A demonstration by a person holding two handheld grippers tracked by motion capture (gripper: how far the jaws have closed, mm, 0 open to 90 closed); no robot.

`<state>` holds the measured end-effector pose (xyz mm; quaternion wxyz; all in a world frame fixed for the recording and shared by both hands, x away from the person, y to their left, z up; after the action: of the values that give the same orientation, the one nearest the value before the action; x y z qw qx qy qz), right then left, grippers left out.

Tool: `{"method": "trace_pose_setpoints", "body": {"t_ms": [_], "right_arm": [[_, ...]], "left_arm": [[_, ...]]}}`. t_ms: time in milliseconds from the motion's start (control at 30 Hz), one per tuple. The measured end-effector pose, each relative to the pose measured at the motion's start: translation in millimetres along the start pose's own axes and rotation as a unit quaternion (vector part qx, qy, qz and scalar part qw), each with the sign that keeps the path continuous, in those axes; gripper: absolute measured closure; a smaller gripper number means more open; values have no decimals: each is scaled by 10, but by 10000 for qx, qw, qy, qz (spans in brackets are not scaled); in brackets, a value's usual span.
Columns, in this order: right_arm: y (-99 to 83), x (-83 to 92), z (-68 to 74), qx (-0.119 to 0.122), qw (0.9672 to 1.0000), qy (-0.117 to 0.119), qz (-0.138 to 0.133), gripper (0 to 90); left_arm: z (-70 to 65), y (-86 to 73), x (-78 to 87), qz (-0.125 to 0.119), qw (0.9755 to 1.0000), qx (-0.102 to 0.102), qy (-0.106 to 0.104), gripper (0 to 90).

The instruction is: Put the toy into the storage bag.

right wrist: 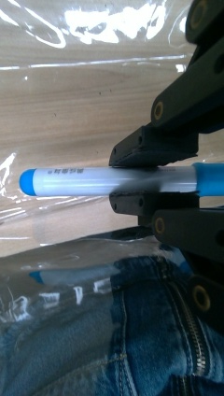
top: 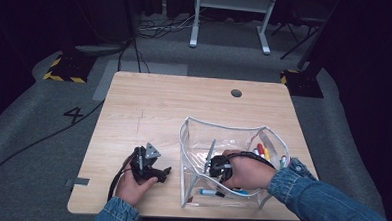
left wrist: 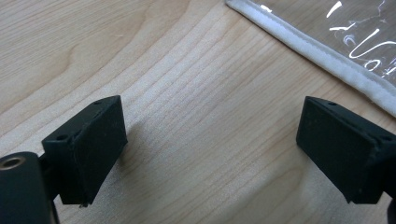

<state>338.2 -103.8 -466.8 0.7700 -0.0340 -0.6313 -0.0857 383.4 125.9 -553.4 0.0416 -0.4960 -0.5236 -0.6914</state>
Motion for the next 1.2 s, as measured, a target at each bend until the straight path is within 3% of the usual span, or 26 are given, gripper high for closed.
{"method": "trace_pose_setpoints", "body": {"t_ms": [133, 233, 267, 300, 333, 367, 400, 433, 500, 567, 633, 667, 700, 733, 767, 800, 867, 900, 967, 1000, 1033, 1067, 1100, 1133, 1167, 1200], "right_arm": [[14, 33, -47, -9, 9996, -170, -210, 620], [55, 176, -80, 2, 9972, -363, -648, 591], [80, 324, -66, -135, 9937, -479, -1007, 583], [80, 324, -66, -135, 9937, -479, -1007, 583], [87, 479, -66, -181, 9878, -764, -1346, 580], [87, 479, -66, -181, 9878, -764, -1346, 580], [56, 622, -69, -300, 9827, -940, -1568, 585], [56, 622, -69, -300, 9827, -940, -1568, 585], [9, 762, -100, -450, 9755, -1093, -1853, 591], [-113, 979, -154, -733, 9638, -1279, -2220, 596], [-199, 1092, -178, -882, 9563, -1367, -2429, 597], [-199, 1092, -178, -882, 9563, -1367, -2429, 597], [-255, 1151, -198, -971, 9508, -1476, -2546, 602], [-387, 1256, -240, -1132, 9398, -1657, -2765, 607], [-387, 1256, -240, -1132, 9398, -1657, -2765, 607], [-431, 1282, -250, -1195, 9366, -1669, -2841, 608], [-568, 1361, -288, -1404, 9275, -1720, -3009, 609], [-689, 1429, -329, -1545, 9200, -1786, -3126, 608], [-734, 1452, -342, -1625, 9170, -1801, -3167, 607], [-851, 1515, -390, -1741, 9090, -1913, -3268, 605], [-930, 1544, -415, -1845, 9054, -1954, -3287, 604], [-930, 1544, -415, -1845, 9054, -1954, -3287, 604], [-995, 1566, -438, -1912, 9017, -1991, -3329, 604], [-1132, 1594, -482, -2074, 8947, -2045, -3387, 604], [-1132, 1594, -482, -2074, 8947, -2045, -3387, 604], [-1268, 1616, -527, -2226, 8873, -2080, -3464, 605]], "left_arm": [[-4, -3, 2, -7, 10000, 6, -17, 88], [-3, -6, 5, -8, 10000, -4, -11, 88], [2, -5, 6, 1, 10000, -28, -19, 87], [2, -5, 6, 1, 10000, -28, -19, 87], [6, -5, 5, -6, 10000, -44, -58, 87], [14, -6, 6, 1, 9999, -78, -80, 87], [32, -2, 3, 9, 9998, -141, -155, 86], [32, -2, 3, 9, 9998, -141, -155, 87], [47, -3, 6, 12, 9996, -194, -199, 87], [47, -3, 5, 5, 9996, -198, -207, 87], [49, -1, 5, 3, 9997, -166, -170, 89], [49, -1, 5, 3, 9997, -166, -170, 94], [64, 1, 4, -15, 9999, -75, -108, 94], [100, 3, 5, -23, 10000, 39, 2, 97], [100, 3, 5, -23, 10000, 39, 2, 97], [125, 3, 7, -4, 10000, 65, 62, 97], [124, 4, 4, 4, 9999, 79, 67, 92], [124, 4, 3, -3, 10000, 75, 62, 91], [125, 4, 4, -2, 10000, 71, 67, 90], [126, 4, 2, -8, 9999, 88, 64, 88], [130, 4, 2, -1, 9999, 91, 69, 87], [130, 4, 2, -1, 9999, 91, 69, 86], [132, 4, 3, 3, 9999, 87, 73, 86], [133, 3, 3, 6, 9999, 88, 79, 83], [136, 3, 4, 5, 9999, 104, 91, 83], [137, 2, 3, 9, 9999, 106, 103, 82]]}}
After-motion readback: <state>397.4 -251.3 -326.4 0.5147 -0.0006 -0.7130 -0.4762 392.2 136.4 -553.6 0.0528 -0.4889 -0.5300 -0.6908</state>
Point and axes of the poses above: each handheld gripper's, and its own axes: x roughly backward along the jaws, y roughly out of its top, z roughly to its left, the point moved 6 cm from there along -x, roughly forward along the jaws, and after that the axes turned 2 degrees about -y, right-handed, at the moved point
